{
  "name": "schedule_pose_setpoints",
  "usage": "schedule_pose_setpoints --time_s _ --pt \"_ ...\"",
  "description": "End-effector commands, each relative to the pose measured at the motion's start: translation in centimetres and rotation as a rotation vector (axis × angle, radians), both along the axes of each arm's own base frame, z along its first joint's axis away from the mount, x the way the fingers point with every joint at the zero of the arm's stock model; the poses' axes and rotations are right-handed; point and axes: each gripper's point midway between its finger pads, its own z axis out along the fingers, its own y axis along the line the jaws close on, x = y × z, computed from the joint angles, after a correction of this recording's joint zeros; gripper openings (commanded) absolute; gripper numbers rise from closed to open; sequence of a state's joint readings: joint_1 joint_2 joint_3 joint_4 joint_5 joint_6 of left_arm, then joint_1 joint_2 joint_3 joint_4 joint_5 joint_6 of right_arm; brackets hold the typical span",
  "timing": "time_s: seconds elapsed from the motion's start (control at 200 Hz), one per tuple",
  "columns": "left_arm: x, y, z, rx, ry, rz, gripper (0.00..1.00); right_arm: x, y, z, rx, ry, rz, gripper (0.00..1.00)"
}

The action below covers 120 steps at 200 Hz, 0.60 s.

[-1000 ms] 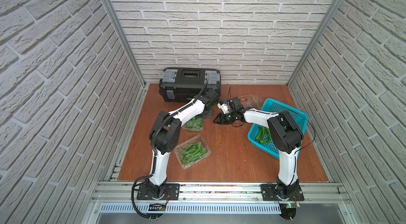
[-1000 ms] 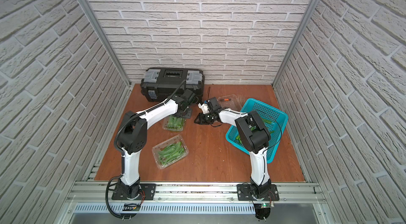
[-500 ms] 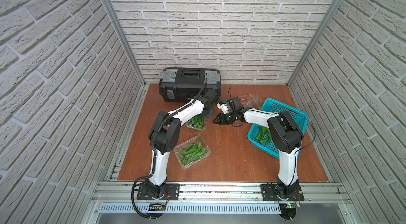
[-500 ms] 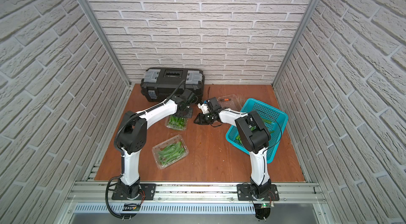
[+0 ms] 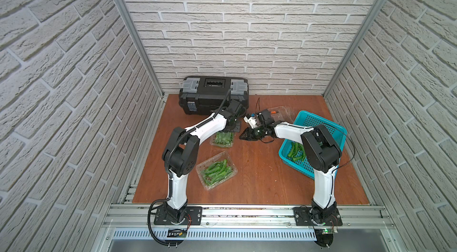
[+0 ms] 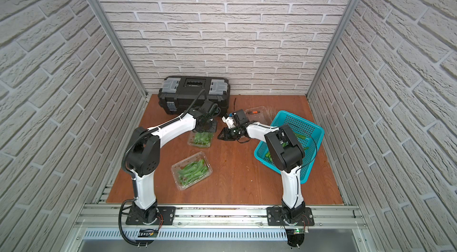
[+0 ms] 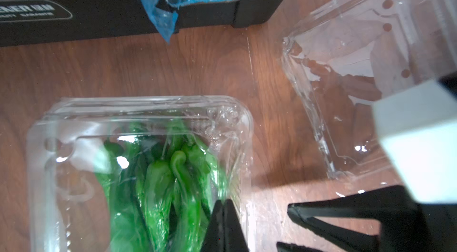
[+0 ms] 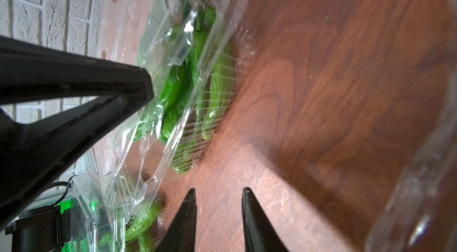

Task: Take small green peppers out of containers
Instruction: Open the packing box at the center of the board.

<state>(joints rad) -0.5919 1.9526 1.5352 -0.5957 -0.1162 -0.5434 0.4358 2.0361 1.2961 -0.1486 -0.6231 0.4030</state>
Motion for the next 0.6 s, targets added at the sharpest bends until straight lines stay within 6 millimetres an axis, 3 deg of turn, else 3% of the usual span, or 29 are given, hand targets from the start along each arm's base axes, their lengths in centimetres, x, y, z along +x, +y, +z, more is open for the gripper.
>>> schedule_pose_setpoints --time_s 0.0,0.03,0.595 --pt "0.3 0.0 1.6 -0.052 -0.036 0.009 0.0 -0.3 0.6 2.4 0.052 -0.06 0.033 0.33" --pt "0.2 0.0 1.6 -0.052 -0.035 0.012 0.0 -0.2 0.7 3.8 0.068 -0.088 0.035 0.33" --pt "0.3 -0.4 1.8 -0.115 -0.052 0.009 0.0 0.7 1.7 5.9 0.143 -0.137 0.042 0.34"
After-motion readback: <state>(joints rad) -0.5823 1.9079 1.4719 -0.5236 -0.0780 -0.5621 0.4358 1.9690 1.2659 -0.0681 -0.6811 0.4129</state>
